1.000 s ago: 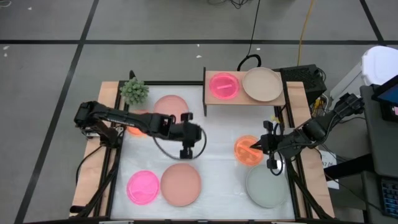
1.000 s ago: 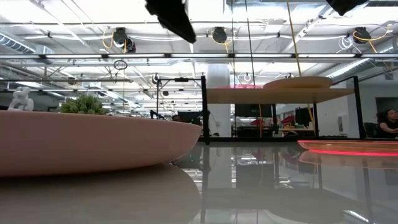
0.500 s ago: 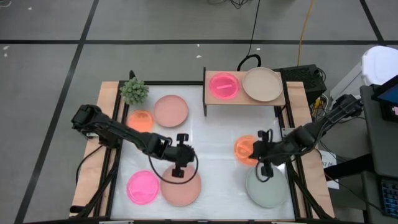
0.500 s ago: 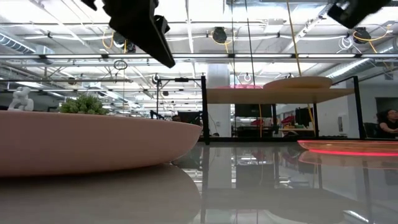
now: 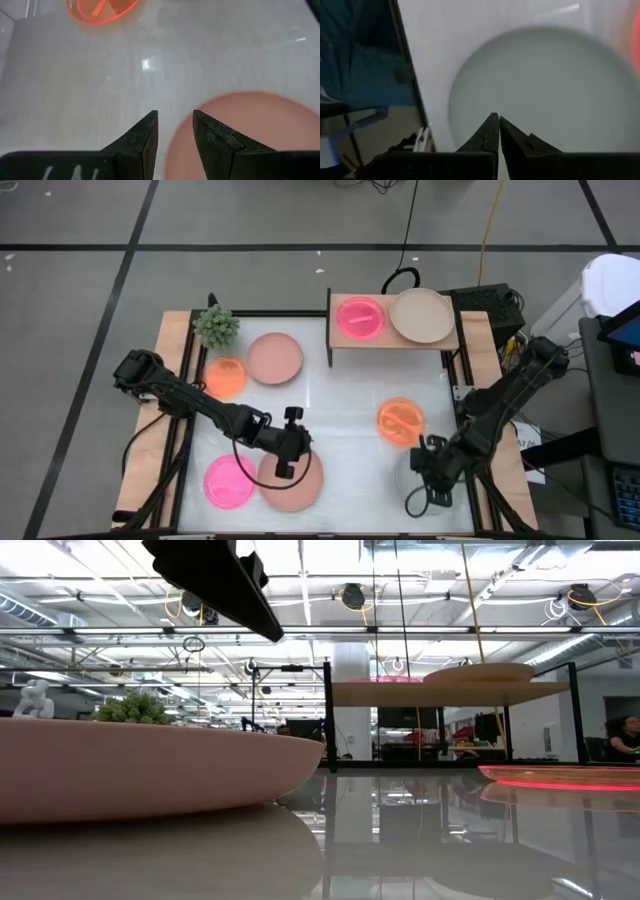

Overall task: Place and stack plates onto a shelf
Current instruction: Stack the gray plate on top of the brown plate on the shelf

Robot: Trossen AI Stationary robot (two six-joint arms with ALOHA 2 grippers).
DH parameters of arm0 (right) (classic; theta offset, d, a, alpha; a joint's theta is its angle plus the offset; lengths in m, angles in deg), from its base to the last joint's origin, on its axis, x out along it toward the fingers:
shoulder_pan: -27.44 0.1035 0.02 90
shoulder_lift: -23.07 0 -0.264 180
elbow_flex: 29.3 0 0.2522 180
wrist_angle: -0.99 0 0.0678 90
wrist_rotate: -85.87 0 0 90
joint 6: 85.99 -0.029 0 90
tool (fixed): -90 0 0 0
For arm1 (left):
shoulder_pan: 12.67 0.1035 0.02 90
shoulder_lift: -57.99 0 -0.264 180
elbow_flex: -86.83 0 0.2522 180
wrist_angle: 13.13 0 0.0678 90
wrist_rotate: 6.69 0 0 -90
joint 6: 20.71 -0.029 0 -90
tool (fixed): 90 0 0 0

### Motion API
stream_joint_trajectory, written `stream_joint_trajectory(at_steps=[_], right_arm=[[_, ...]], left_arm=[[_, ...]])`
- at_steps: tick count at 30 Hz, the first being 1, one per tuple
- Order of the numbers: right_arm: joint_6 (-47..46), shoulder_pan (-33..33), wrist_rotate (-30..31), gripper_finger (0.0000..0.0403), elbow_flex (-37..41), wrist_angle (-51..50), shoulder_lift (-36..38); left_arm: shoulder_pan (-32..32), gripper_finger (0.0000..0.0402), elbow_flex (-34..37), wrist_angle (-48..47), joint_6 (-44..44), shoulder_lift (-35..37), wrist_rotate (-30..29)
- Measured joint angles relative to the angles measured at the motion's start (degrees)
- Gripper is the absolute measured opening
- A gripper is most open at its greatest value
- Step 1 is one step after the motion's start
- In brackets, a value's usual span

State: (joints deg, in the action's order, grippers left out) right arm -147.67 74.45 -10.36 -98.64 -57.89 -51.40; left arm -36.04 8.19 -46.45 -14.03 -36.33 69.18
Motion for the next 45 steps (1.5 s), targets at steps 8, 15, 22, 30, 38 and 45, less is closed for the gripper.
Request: stream_joint_trajectory(at_steps=[8,15,22,30,38,45], right_arm=[[-6.11,6.90,-1.79,0.0009,-0.59,5.30,-2.26],[-10.76,9.75,-1.31,0.0073,-0.61,10.54,-6.00],[-8.12,9.75,-1.48,0.0129,-0.61,16.39,-11.12],[-6.50,10.12,-1.04,0.0119,-0.57,17.45,-14.04],[-6.61,10.86,-1.30,0.0092,-0.46,17.32,-16.69],[-6.44,10.86,-1.53,0.0055,-0.46,16.90,-18.91]], left_arm=[[-0.34,0.0129,0.00,0.36,0.08,0.00,-1.37],[0.28,0.0129,0.00,0.41,-0.37,0.00,-1.41],[1.15,0.0129,0.00,0.45,-0.97,0.00,-1.51],[1.73,0.0129,0.00,0.67,-0.94,0.00,-1.51],[2.73,0.0129,0.00,0.67,-0.97,-0.02,-1.50],[3.49,0.0129,-0.02,0.73,-1.22,-0.02,-1.49]])
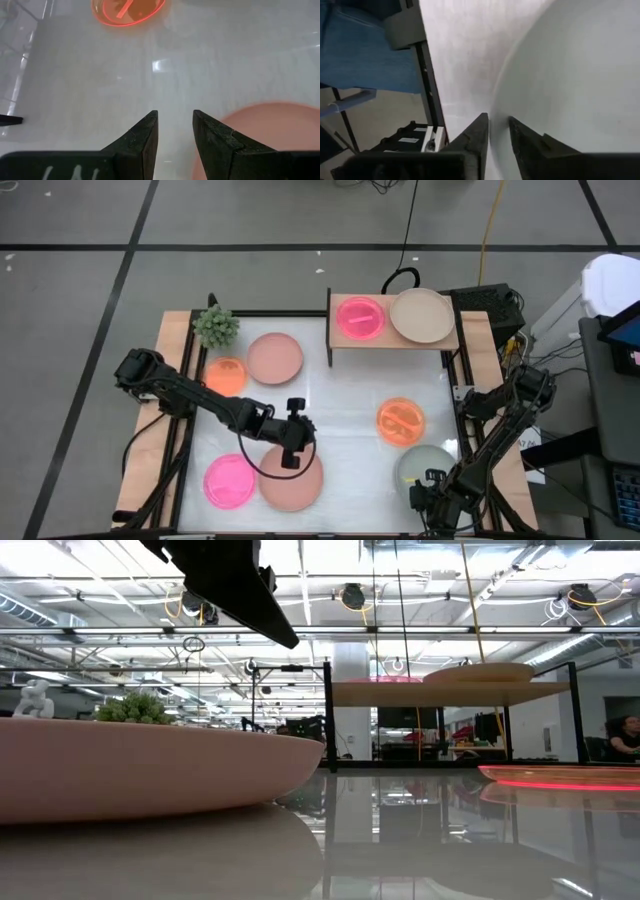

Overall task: Place and stack plates onto a shelf
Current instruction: Stack the gray plate on top of the brown plate on the shelf

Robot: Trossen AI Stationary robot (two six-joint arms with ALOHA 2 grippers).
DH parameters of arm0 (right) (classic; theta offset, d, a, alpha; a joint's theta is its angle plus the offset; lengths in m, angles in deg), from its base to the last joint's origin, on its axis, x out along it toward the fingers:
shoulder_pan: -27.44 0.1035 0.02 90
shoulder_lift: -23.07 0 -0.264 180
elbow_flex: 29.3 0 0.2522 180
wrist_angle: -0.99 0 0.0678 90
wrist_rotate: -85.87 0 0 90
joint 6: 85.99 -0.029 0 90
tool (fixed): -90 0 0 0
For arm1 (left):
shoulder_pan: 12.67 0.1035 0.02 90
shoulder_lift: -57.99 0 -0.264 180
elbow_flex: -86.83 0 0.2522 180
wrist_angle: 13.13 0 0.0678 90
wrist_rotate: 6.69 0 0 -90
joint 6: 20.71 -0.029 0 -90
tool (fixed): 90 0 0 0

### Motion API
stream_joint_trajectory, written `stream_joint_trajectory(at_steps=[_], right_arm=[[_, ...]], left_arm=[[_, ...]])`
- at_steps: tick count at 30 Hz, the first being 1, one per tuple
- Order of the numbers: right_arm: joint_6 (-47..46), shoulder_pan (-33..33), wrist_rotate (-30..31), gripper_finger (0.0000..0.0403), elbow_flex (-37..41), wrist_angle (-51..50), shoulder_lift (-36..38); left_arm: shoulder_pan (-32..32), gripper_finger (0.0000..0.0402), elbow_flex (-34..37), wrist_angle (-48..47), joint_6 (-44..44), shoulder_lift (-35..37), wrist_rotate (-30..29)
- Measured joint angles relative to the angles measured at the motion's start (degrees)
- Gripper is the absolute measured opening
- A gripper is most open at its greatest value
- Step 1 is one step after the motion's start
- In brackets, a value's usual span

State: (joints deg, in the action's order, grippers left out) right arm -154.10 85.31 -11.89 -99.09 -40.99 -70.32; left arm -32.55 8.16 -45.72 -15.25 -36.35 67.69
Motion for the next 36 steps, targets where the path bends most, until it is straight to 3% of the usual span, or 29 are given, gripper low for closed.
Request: stream_joint_trajectory(at_steps=[5,24,36], right_arm=[[-0.04,0.01,0.04,0.0010,-0.09,-0.38,0.45],[3.25,-0.42,0.27,0.0000,-3.31,-5.67,3.13],[14.25,-5.40,7.68,0.0000,-3.34,-4.63,3.13]], left_arm=[[0.00,0.0129,0.00,0.04,0.33,0.00,0.00],[-0.10,0.0129,0.00,0.11,0.80,-0.02,-0.47],[-1.40,0.0129,-0.02,19.35,-10.14,-3.71,1.86]])
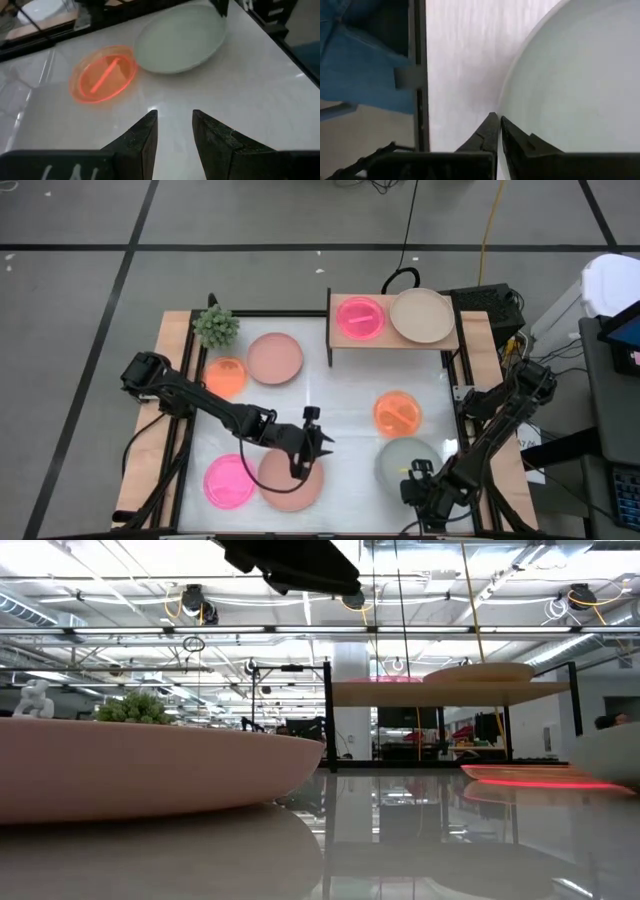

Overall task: Place and stack plates onto a shelf
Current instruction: Stack the gray plate on top of the brown plate on the shelf

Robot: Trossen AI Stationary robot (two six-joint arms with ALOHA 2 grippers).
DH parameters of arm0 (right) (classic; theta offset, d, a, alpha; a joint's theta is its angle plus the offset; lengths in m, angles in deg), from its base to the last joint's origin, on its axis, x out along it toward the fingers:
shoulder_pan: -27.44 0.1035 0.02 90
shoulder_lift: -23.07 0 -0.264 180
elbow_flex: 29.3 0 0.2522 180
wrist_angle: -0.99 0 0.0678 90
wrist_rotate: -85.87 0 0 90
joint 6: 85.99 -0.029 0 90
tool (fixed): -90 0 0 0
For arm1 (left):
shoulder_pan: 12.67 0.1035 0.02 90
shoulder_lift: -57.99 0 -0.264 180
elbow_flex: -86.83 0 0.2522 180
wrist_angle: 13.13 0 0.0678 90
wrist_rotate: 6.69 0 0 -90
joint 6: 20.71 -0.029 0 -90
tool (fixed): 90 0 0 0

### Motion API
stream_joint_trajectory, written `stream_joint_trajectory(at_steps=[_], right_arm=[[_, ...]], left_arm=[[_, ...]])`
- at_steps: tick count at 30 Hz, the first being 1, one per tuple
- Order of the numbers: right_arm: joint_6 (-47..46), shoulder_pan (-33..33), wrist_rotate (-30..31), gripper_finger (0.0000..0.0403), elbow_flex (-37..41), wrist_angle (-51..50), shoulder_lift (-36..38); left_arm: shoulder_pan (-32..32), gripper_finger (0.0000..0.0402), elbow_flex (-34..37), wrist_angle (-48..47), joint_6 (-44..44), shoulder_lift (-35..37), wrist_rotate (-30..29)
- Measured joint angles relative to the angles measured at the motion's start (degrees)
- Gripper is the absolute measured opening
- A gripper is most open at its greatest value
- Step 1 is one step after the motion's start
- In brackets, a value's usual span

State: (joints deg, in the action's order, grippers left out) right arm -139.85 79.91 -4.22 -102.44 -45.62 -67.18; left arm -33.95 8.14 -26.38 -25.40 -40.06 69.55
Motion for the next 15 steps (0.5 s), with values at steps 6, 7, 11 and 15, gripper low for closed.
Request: stream_joint_trajectory(at_steps=[6,7,11,15], right_arm=[[9.60,-2.80,1.98,0.0000,0.00,4.23,0.00],[11.51,-3.20,2.56,0.0000,0.00,4.42,-0.01],[18.62,-4.50,3.49,0.0000,0.69,4.91,-0.78],[23.08,-5.59,3.42,0.0000,1.41,5.21,-2.14]], left_arm=[[0.02,0.0129,0.00,1.66,-0.64,-2.34,-0.01],[0.02,0.0129,0.00,1.45,-0.61,-2.60,-0.01],[0.05,0.0129,0.00,1.78,-0.63,-3.13,0.00],[0.05,0.0129,0.00,1.86,-0.65,-3.13,0.00]])
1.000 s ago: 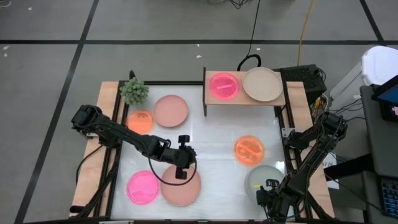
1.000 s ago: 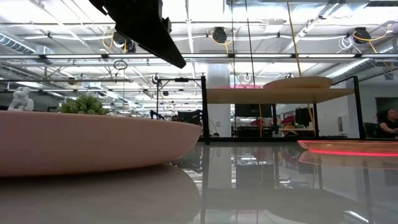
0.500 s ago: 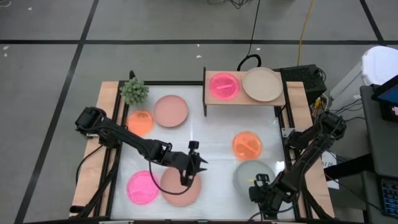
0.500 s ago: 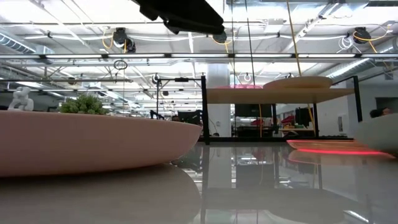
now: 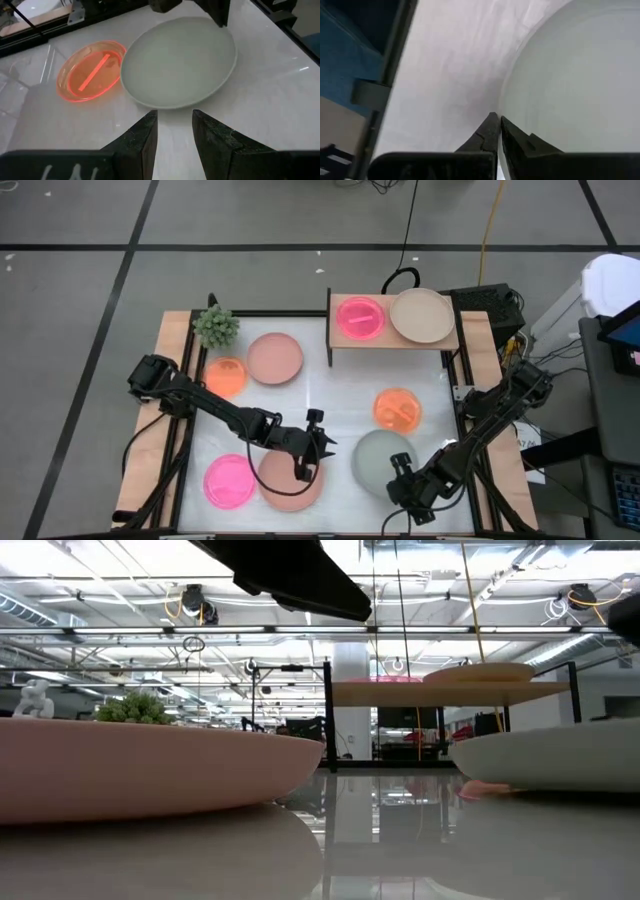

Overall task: Place and stack plates onto a shelf
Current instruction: Stack the gray plate on top of the brown plate on the shelf

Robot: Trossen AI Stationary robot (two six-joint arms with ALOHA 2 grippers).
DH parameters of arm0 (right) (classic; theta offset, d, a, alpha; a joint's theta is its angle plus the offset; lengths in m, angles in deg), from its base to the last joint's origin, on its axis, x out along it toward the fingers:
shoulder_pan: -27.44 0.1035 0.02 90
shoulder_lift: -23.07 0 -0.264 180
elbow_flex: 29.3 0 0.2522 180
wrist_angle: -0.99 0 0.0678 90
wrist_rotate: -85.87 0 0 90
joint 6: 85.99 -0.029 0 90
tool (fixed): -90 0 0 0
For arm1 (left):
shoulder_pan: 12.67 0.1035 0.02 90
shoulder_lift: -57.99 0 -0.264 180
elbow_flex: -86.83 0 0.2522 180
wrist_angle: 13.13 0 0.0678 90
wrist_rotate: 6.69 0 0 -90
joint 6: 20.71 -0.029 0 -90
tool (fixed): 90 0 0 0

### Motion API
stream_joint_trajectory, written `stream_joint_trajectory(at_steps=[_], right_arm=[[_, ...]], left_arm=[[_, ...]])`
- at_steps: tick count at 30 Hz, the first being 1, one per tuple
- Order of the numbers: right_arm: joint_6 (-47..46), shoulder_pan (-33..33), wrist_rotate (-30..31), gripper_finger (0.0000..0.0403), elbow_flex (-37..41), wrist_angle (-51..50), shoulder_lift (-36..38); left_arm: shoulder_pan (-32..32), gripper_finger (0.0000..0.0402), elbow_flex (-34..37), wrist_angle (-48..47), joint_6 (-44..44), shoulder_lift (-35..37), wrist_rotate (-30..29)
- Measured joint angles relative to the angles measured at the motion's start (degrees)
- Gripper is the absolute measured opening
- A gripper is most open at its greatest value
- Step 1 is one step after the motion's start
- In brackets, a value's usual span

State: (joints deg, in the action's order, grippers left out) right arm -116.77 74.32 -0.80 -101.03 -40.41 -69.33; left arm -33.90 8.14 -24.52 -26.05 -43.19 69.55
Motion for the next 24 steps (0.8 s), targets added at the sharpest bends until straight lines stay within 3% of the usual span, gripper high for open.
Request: stream_joint_trajectory(at_steps=[8,18,24], right_arm=[[5.17,0.50,0.50,0.0007,0.34,-1.18,-3.10],[2.54,0.50,1.55,0.0095,0.47,-4.03,-3.43],[2.85,1.54,5.36,0.0102,0.47,-6.71,-3.43]], left_arm=[[0.11,0.0129,0.00,-0.12,0.00,0.00,-0.02],[0.26,0.0129,0.00,-0.39,-0.37,0.04,-0.04],[0.26,0.0129,0.00,-0.40,-0.39,0.04,-0.17]])
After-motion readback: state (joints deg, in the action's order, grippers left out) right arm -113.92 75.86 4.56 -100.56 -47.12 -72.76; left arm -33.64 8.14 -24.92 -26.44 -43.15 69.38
